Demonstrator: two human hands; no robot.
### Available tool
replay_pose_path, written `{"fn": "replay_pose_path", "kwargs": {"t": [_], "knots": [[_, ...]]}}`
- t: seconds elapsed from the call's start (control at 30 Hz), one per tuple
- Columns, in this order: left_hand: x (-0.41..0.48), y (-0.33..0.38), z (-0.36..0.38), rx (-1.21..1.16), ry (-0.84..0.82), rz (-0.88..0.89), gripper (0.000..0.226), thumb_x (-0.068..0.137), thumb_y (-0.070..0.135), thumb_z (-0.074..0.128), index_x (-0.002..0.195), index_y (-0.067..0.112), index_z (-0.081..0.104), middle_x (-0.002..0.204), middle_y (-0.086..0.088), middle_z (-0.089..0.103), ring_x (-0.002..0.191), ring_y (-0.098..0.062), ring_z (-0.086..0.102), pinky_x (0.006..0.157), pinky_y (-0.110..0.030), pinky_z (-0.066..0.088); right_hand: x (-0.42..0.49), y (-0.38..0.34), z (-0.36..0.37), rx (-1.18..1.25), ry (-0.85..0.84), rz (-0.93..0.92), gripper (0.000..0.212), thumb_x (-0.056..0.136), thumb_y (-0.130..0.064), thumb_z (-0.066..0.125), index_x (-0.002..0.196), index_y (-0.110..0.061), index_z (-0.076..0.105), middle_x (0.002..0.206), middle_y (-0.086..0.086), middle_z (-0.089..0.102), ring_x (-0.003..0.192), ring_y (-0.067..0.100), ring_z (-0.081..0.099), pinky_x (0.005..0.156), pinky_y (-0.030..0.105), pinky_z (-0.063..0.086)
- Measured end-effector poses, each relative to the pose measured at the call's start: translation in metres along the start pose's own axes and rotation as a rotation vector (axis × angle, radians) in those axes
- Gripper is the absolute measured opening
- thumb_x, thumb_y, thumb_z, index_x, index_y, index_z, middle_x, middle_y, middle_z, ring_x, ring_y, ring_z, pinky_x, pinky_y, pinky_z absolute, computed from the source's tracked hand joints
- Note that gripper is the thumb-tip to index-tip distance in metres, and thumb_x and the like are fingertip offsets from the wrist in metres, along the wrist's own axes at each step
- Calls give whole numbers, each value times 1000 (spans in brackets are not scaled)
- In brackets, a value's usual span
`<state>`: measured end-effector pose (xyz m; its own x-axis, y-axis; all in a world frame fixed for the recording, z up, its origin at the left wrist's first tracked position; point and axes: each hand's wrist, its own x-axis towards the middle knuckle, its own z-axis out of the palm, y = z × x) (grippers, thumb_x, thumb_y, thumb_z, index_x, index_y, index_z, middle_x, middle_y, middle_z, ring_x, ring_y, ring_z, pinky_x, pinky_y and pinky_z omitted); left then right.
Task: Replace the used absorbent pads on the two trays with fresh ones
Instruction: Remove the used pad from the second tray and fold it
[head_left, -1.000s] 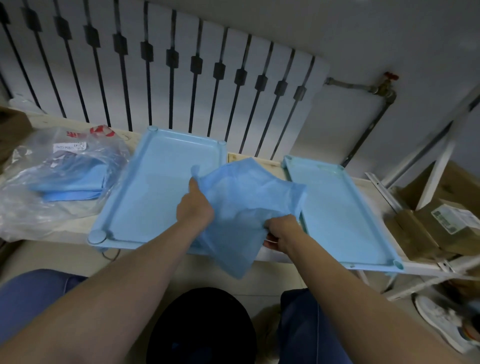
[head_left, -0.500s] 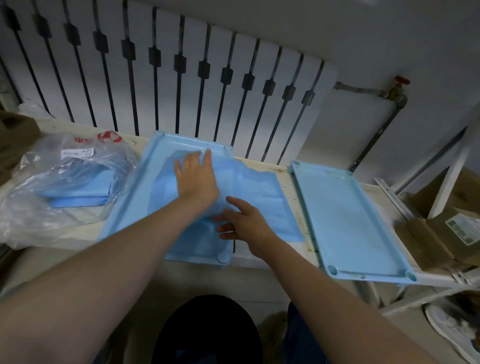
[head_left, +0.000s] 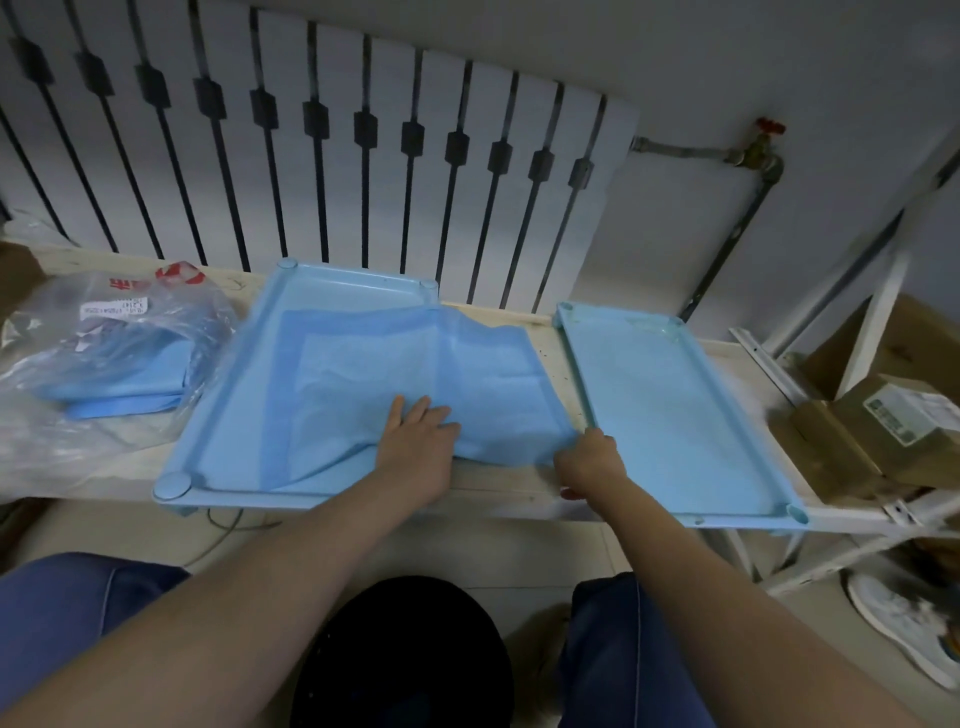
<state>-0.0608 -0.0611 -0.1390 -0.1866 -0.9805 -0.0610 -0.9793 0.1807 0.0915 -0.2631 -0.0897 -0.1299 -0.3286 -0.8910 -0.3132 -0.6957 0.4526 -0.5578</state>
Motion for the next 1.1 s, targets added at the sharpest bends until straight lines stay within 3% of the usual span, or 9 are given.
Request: {"fn": "replay_pose_path", "kwargs": {"t": [0.13, 0.23, 0.33, 0.43, 0.6, 0.73, 0.83, 0.97, 1.1], "knots": [[1, -1, -1, -57, 68, -44, 56, 91, 17, 44, 144, 33, 36, 157, 6, 21, 146, -19, 11, 118, -43, -3, 4, 0, 5, 33, -22, -36, 14, 75, -7, 50, 86, 0, 57, 70, 14, 59, 62, 32, 64, 55, 37, 57], [3, -1, -2, -27, 78, -58, 53, 92, 25, 48, 142, 35, 38, 154, 6, 24, 143, -20, 16, 118, -44, -2, 8, 1, 6, 25, -41, -46, 15, 79, -12, 51, 69, -2, 54, 70, 16, 61, 81, 39, 69, 75, 44, 58], [3, 0, -2, 41, 87, -52, 56, 89, 28, 52, 143, 35, 36, 152, 5, 25, 142, -20, 16, 118, -46, -4, 10, -2, 4, 79, -18, -77, 21, 82, -18, 49, 64, -8, 54, 70, 11, 57, 83, 37, 67, 73, 36, 55], [3, 6, -1, 89, 88, -52, 63, 87, 25, 52, 145, 34, 31, 154, 1, 20, 144, -22, 8, 118, -49, -9, 8, -12, -6, 350, 21, -105, 26, 82, -17, 49, 56, -15, 44, 66, 8, 50, 74, 32, 61, 72, 47, 59], [9, 17, -2, 135, 47, -86, 70, 89, 26, 48, 150, 33, 15, 158, 0, 9, 146, -25, 2, 117, -50, -9, 11, -24, -36, 671, 149, -110, 15, 90, -10, 42, 76, -10, 38, 78, 11, 51, 59, 25, 61, 52, 32, 58], [9, 32, -4, 110, -14, -99, 69, 94, 27, 40, 152, 30, 3, 160, -1, 4, 147, -26, 1, 117, -51, -7, 16, -15, -54, 623, 439, -126, 5, 91, -15, 41, 95, -14, 44, 75, 3, 52, 71, 26, 58, 72, 48, 56], [10, 47, 0, 62, -8, -78, 67, 94, 24, 36, 152, 29, 3, 159, -2, 6, 146, -27, 2, 117, -52, -6, 11, 0, -68, 543, 610, -147, 21, 93, -9, 37, 108, -18, 49, 95, 6, 54, 81, 27, 54, 73, 38, 48], [10, 61, 11, 81, 1, -35, 68, 92, 21, 40, 152, 29, 8, 159, -3, 6, 146, -27, 1, 116, -53, -6, 15, 27, -71, 390, 432, -3, 43, 82, 0, 42, 117, -16, 61, 124, 12, 47, 87, 34, 59, 89, 43, 51], [3, 59, 17, 103, -15, -27, 69, 93, 23, 43, 152, 29, 8, 160, -2, 3, 147, -26, -2, 116, -53, -9, 10, 40, -64, 118, 256, 135, 50, 87, -11, 46, 137, -13, 45, 141, 14, 30, 122, 38, 41, 102, 42, 40]]}}
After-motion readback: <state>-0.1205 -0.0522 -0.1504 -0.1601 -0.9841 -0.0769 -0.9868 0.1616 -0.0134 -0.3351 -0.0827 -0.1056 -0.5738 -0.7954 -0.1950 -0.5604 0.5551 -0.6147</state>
